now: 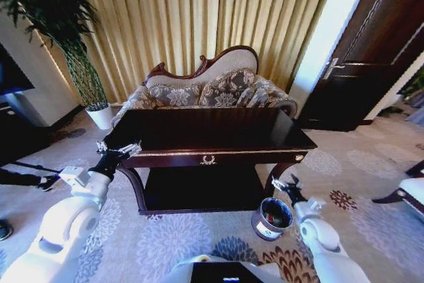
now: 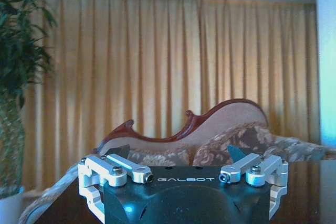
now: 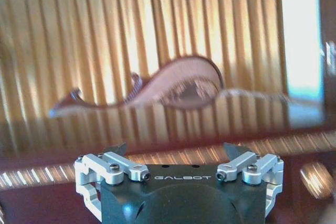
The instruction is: Move to the front of the table and place the trash on the table into the trash bin.
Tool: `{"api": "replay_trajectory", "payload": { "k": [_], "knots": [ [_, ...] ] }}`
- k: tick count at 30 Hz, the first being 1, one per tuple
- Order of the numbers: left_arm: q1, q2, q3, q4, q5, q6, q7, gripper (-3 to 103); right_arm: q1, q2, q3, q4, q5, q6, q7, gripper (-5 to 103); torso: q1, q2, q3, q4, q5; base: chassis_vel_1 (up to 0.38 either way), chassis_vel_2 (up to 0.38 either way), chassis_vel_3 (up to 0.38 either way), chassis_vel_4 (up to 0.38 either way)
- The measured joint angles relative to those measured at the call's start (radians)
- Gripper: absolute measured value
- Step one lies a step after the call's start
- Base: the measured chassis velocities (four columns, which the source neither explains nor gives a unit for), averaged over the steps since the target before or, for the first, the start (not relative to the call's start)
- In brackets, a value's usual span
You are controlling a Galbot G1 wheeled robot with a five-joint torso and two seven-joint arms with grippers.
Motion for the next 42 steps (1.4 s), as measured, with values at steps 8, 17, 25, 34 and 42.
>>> {"api": "replay_trajectory", "payload": {
  "k": [8,17,25,34,42],
  "knots": [
    [0.078,-0.028,-0.073,-0.031,0.016,0.020,-0.025,100,0.025,-0.023,-0.020,0.207,0.009,-0.129,0.039,100,0.000,0.000,0.000,0.0000,0.0001,0.000,0.000,0.000,0.000],
    [0.086,-0.024,-0.126,-0.048,0.009,0.064,-0.031,100,0.011,-0.011,-0.036,0.370,-0.008,-0.232,0.071,100,0.000,0.000,0.000,-0.0002,0.0001,0.000,0.000,0.000,0.000],
    [0.085,-0.018,-0.125,-0.049,0.008,0.063,-0.026,100,-0.008,-0.008,-0.030,0.400,-0.012,-0.238,0.075,100,0.000,0.000,0.000,-0.0002,0.0002,0.000,0.000,0.000,0.000],
    [0.089,-0.003,-0.132,-0.045,0.004,0.051,-0.021,100,-0.036,0.009,-0.026,0.415,-0.034,-0.230,0.075,100,0.000,0.000,0.000,-0.0002,0.0001,0.019,-0.019,-0.022,0.024],
    [0.096,0.004,-0.148,-0.045,-0.013,0.045,-0.019,100,-0.055,0.014,-0.022,0.428,-0.041,-0.226,0.074,100,0.000,0.000,0.000,-0.0001,0.0002,0.088,-0.077,-0.076,0.080]
  ]
}}
